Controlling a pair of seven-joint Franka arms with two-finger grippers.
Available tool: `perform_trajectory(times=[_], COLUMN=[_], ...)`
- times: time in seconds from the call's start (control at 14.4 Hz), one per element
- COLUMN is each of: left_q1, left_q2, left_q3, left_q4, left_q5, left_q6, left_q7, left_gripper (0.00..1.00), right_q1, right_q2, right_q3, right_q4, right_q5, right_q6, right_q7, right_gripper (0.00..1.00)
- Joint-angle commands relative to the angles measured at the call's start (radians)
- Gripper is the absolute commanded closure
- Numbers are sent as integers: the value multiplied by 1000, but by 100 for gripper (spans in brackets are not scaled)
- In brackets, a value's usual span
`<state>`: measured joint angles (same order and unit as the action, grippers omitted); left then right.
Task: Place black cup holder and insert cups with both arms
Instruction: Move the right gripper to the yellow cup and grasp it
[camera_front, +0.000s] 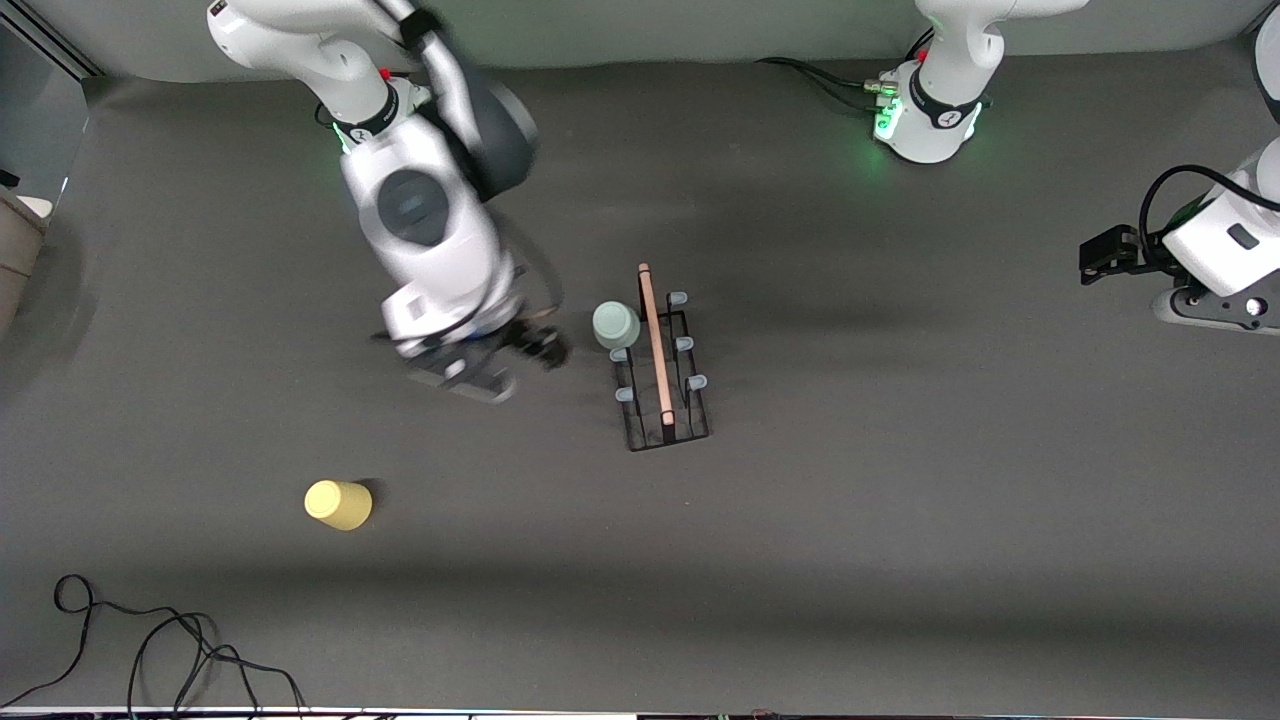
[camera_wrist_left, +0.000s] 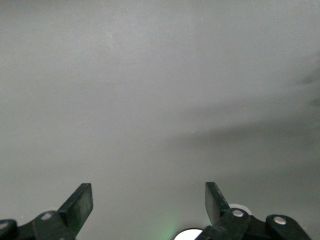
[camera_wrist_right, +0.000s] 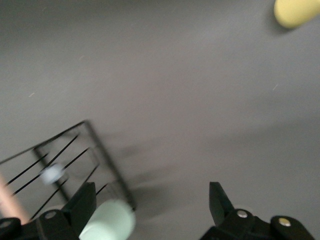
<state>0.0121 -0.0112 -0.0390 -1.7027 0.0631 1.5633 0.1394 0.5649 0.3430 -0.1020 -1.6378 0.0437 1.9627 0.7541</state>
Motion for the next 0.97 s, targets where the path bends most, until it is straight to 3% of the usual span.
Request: perform_trajectory(times=[0.0,0.21,0.49,0.9], left_q1=[8,8,8,8], left_q2=[-1,-1,-1,-1], left_q3=[-4,-4,-4,-4], left_q4=[9,9,9,9], left_q5=[-11,-11,-11,-11], left_q6=[-16,-16,-16,-16], left_q7=[5,5,5,5], left_gripper=[0,0,0,0], right_q1=[-158,-296,-414,-454], right_q2=[30,57,68,185], right_q3=[-5,-5,-5,-5], right_q4=[-7,-10,-123,-93], right_q5=[5,8,7,4], right_q6=[18,47,224,410], right_q7=[-282,-508,-720,-815], right_gripper=[0,0,0,0])
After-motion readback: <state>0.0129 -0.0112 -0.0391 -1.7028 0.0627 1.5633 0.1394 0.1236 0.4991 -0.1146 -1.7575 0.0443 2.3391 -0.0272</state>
